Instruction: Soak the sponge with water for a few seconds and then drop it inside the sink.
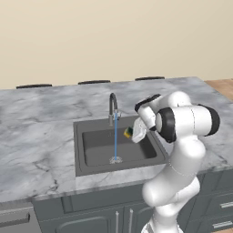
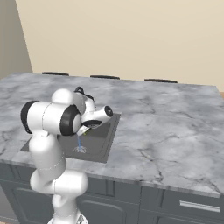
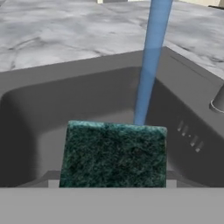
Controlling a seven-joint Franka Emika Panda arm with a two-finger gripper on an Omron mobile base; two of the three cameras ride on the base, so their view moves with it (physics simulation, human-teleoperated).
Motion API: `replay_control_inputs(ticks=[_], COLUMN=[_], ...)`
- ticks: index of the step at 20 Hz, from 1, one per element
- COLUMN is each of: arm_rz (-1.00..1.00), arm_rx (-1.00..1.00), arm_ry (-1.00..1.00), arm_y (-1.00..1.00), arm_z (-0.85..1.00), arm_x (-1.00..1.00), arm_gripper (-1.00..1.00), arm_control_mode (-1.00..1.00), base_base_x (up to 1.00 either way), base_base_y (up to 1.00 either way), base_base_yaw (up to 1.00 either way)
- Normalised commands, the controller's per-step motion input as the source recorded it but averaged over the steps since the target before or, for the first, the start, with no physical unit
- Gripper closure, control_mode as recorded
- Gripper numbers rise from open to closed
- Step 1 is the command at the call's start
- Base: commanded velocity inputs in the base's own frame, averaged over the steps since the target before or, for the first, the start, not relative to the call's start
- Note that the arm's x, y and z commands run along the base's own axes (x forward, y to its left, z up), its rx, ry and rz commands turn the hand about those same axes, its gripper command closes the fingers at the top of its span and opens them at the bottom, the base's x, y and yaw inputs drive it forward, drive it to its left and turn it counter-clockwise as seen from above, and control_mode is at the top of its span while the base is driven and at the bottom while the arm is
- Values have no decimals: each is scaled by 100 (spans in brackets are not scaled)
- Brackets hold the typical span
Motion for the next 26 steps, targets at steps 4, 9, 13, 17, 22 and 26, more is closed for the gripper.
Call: replay_control_inputs(ticks=[4, 9, 13, 17, 22, 26], arm_rz=[7, 6, 6, 4, 2, 0], arm_rx=[0, 2, 3, 3, 3, 0], arm_ry=[0, 0, 0, 0, 0, 0], arm_y=[16, 12, 17, 25, 8, 0], arm_z=[-10, -8, -3, -2, -4, -10], arm_x=[1, 0, 0, 0, 0, 7], arm_gripper=[100, 100, 100, 100, 100, 100], arm_control_mode=[-100, -100, -100, -100, -100, -100], base_base_x=[0, 0, 0, 0, 0, 0], base_base_y=[0, 0, 0, 0, 0, 0], base_base_yaw=[0, 0, 0, 0, 0, 0])
